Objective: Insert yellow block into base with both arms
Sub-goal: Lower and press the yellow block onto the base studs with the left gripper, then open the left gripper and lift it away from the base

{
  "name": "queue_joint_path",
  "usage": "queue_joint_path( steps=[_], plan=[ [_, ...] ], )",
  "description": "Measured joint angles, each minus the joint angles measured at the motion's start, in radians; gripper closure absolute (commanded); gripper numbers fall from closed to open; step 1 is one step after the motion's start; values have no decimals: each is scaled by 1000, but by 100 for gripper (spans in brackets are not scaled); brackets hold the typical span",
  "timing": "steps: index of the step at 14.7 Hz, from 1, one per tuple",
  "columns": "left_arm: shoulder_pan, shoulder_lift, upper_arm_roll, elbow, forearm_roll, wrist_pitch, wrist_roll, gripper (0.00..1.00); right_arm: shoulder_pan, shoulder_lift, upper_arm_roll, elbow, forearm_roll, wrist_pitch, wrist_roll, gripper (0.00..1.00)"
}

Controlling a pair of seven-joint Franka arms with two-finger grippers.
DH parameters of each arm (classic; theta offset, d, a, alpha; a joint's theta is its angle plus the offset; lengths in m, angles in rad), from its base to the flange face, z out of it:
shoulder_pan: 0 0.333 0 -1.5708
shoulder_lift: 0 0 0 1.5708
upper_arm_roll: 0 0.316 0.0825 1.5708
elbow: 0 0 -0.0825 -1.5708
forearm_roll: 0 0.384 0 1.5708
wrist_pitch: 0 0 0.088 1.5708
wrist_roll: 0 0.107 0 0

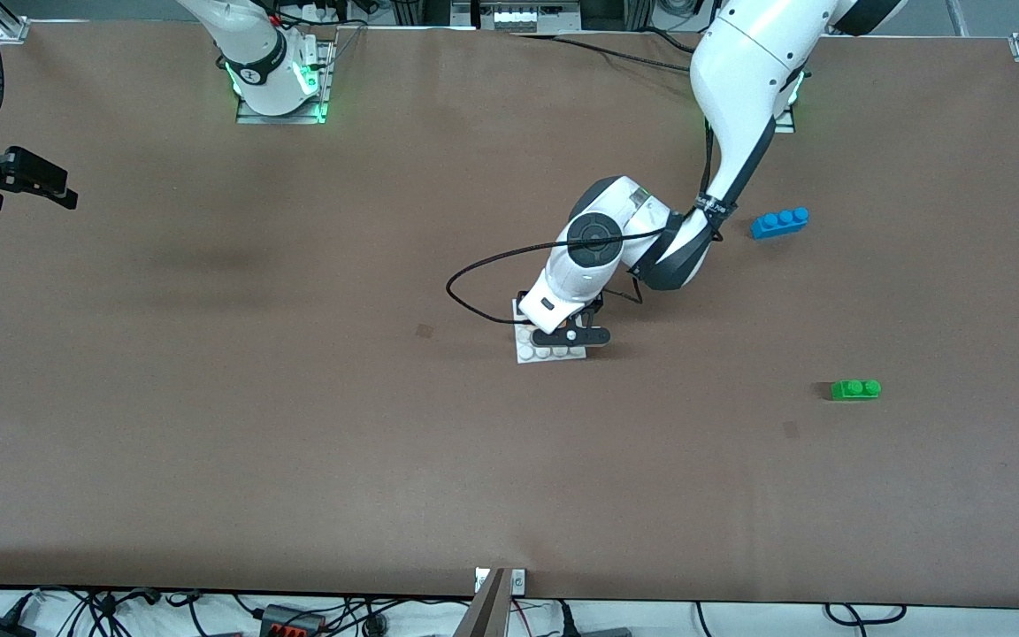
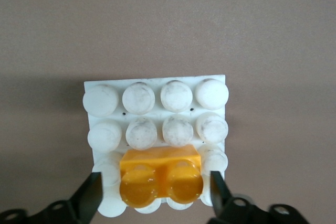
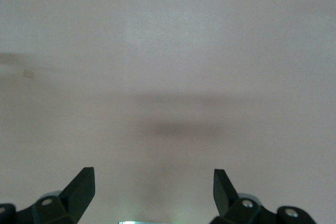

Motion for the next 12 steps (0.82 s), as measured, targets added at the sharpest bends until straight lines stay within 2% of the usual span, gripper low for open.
queue_joint_path(
  steps=[5, 12],
  plan=[
    [21, -21, 2, 0, 0, -3, 11, 0, 0, 0, 0, 0, 0, 0, 0, 0],
    [93, -118, 2, 0, 0, -122, 77, 0, 0, 0, 0, 0, 0, 0, 0, 0]
  ],
)
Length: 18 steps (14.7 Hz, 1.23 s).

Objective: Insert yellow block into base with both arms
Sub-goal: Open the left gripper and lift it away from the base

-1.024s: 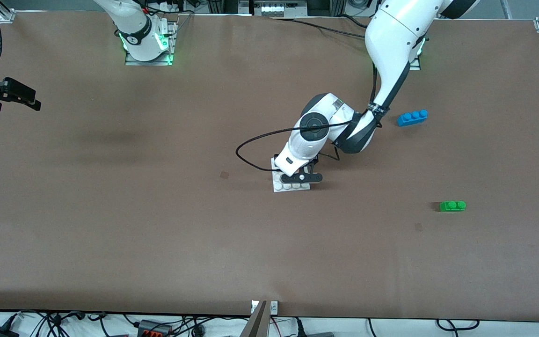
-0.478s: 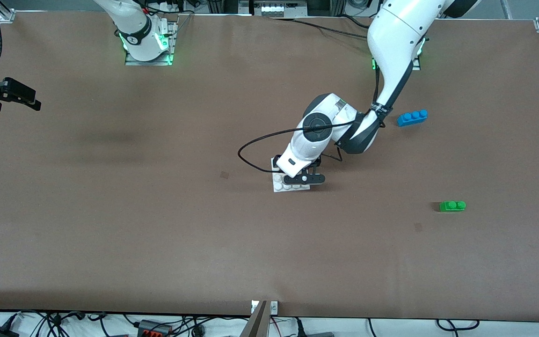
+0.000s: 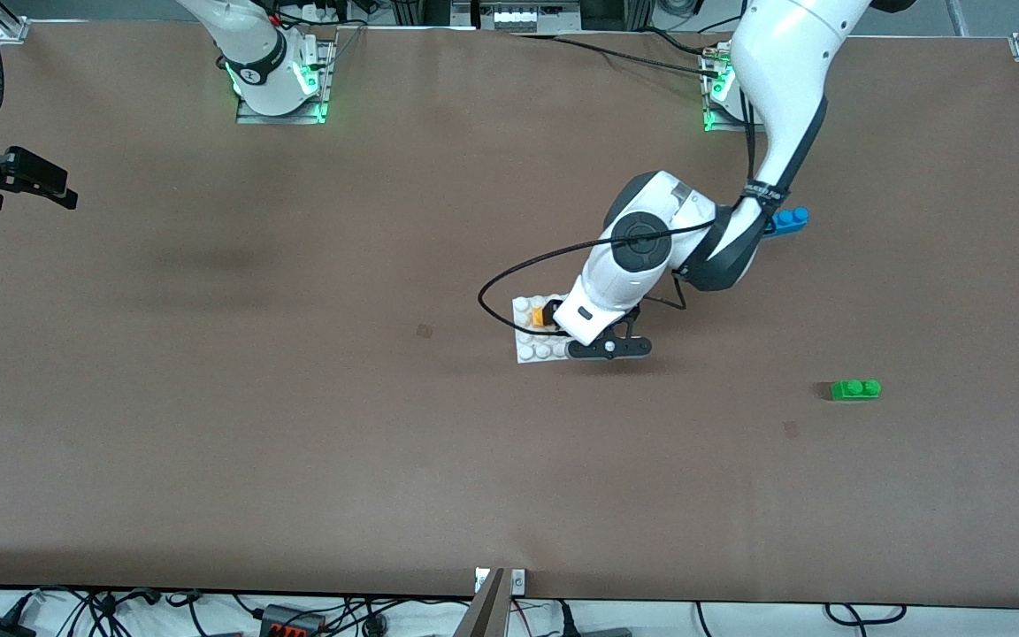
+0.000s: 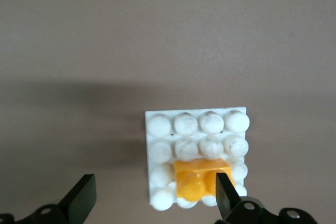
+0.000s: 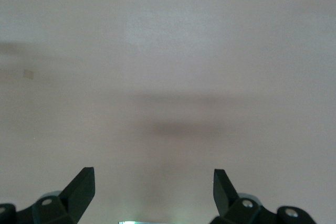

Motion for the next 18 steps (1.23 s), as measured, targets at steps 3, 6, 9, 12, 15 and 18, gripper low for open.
queue_joint_path(
  steps=[3, 6, 9, 12, 15, 18],
  plan=[
    [44, -50, 0, 0, 0, -79, 86, 0, 0, 0, 0, 0, 0, 0, 0, 0],
    [112, -107, 1, -3, 0, -158, 219, 0, 0, 0, 0, 0, 0, 0, 0, 0],
    [185, -174, 4, -22, 0, -219, 262, 0, 0, 0, 0, 0, 0, 0, 0, 0],
    [247, -248, 17, -26, 0, -296, 268, 0, 0, 0, 0, 0, 0, 0, 0, 0],
    [292, -332, 58, -27, 0, -388, 344, 0, 0, 0, 0, 0, 0, 0, 0, 0],
    [338, -413, 80, -32, 0, -439, 438, 0, 0, 0, 0, 0, 0, 0, 0, 0]
  ],
)
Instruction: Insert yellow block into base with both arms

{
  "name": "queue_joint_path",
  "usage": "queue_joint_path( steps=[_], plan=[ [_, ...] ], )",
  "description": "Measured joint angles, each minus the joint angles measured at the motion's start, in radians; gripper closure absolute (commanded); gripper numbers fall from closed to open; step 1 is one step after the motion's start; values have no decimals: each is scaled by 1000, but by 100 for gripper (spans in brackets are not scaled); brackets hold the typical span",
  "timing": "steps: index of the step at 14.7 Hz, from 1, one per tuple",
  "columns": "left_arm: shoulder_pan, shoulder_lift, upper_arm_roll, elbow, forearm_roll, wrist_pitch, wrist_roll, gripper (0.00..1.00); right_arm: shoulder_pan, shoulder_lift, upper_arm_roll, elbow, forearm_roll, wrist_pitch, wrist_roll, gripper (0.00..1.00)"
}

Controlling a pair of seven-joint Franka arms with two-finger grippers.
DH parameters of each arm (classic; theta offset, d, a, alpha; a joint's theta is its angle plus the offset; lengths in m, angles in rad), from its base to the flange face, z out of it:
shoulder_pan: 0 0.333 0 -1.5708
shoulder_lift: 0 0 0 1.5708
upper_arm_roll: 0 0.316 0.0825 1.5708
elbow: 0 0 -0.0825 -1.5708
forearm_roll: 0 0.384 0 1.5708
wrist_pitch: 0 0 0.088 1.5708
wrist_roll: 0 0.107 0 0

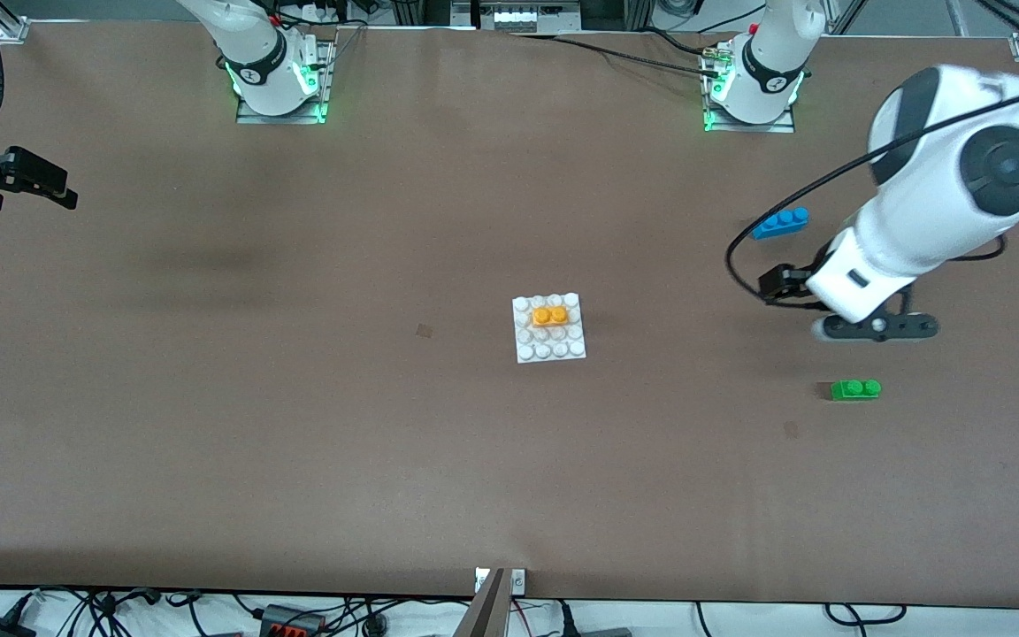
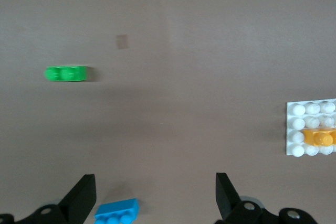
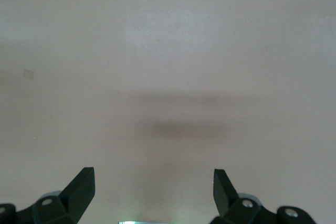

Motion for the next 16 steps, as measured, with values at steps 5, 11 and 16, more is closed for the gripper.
queue_joint_path(
  steps=[5, 11, 16],
  plan=[
    [29, -99, 35, -2, -5, -106, 25, 0, 1, 0, 0, 0, 0, 0, 0, 0],
    [60, -113, 42, -3, -59, -134, 142, 0, 6, 0, 9, 0, 0, 0, 0, 0],
    [60, -113, 42, -3, -60, -142, 141, 0, 10, 0, 13, 2, 0, 0, 0, 0]
  ],
)
